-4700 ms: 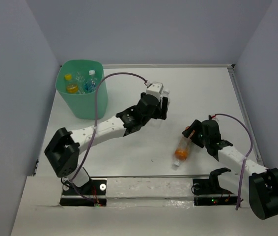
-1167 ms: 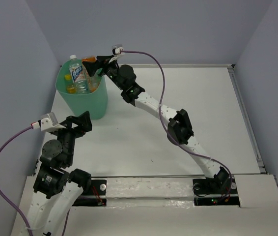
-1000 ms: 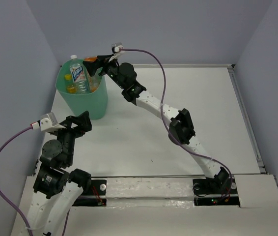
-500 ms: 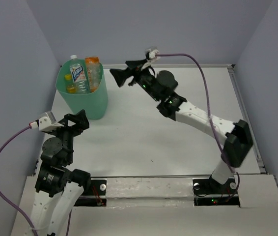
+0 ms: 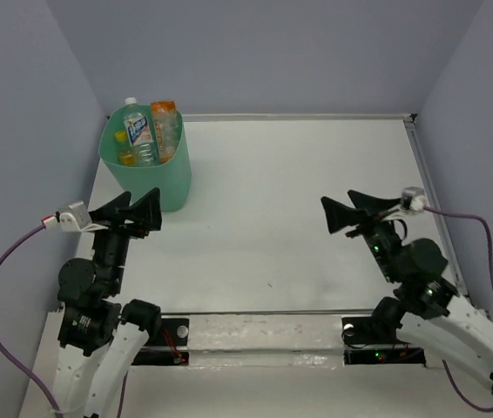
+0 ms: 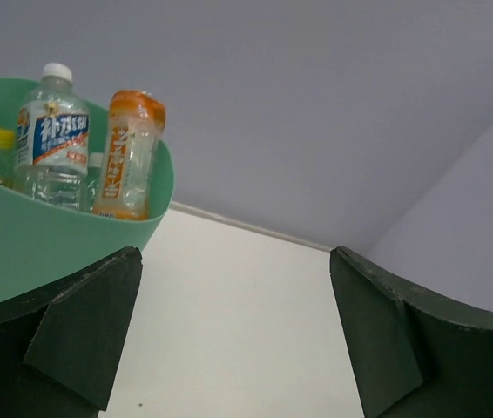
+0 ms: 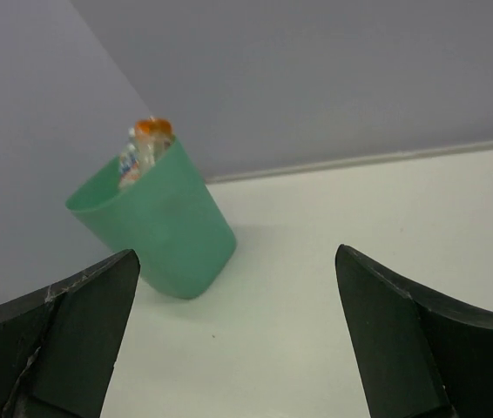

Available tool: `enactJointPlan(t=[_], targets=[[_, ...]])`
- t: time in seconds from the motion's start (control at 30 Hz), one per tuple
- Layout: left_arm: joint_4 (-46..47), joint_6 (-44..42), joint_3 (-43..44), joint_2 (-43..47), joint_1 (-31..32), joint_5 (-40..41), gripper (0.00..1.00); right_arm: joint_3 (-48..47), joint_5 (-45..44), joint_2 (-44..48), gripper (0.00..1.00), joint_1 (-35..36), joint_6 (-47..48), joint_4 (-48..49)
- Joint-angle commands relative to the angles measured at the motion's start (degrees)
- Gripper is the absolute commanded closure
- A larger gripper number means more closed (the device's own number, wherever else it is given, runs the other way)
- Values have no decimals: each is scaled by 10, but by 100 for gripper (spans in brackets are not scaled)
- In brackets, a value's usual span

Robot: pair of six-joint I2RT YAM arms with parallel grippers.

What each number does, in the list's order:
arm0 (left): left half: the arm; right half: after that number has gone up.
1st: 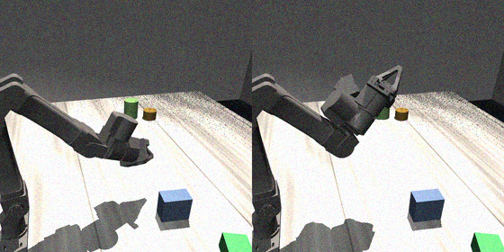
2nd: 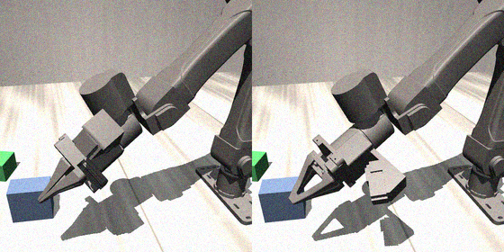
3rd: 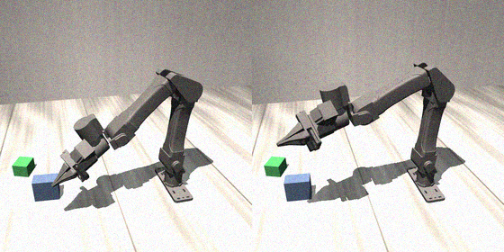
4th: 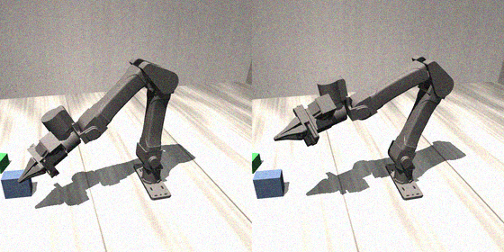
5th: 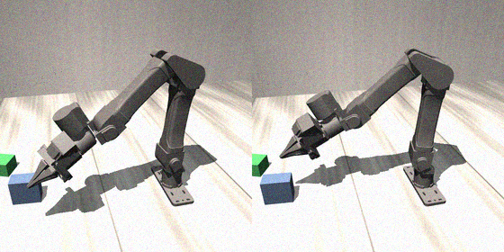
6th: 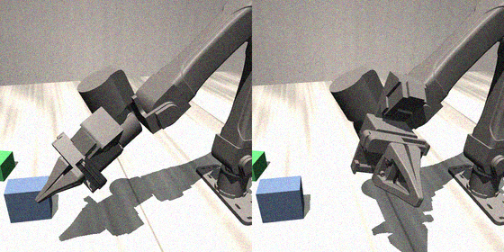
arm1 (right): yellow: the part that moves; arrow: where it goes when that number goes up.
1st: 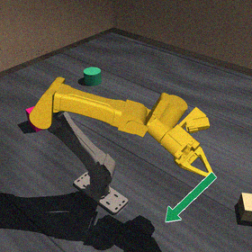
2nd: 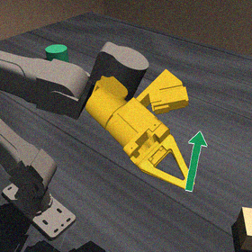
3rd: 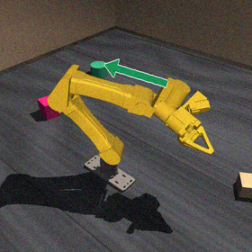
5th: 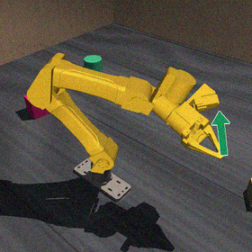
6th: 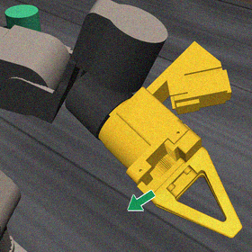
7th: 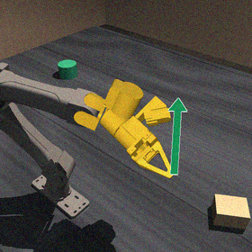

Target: Put the plastic bottles in the bin

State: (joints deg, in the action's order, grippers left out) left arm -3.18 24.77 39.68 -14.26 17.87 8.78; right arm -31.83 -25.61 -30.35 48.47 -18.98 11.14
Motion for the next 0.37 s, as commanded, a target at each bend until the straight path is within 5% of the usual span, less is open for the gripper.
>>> enactJointPlan(t=[0.0, 0.13, 0.33], targets=[[71, -1, 71, -19, -3, -32, 1, 1, -35, 185, 0, 3, -7, -76], [76, -19, 116, -35, -3, -23, 1, -56, -44, 231, 0, 3, 44, -78], [82, -16, 123, -40, -3, -32, 1, -123, -55, 138, 0, 3, 75, -81]])
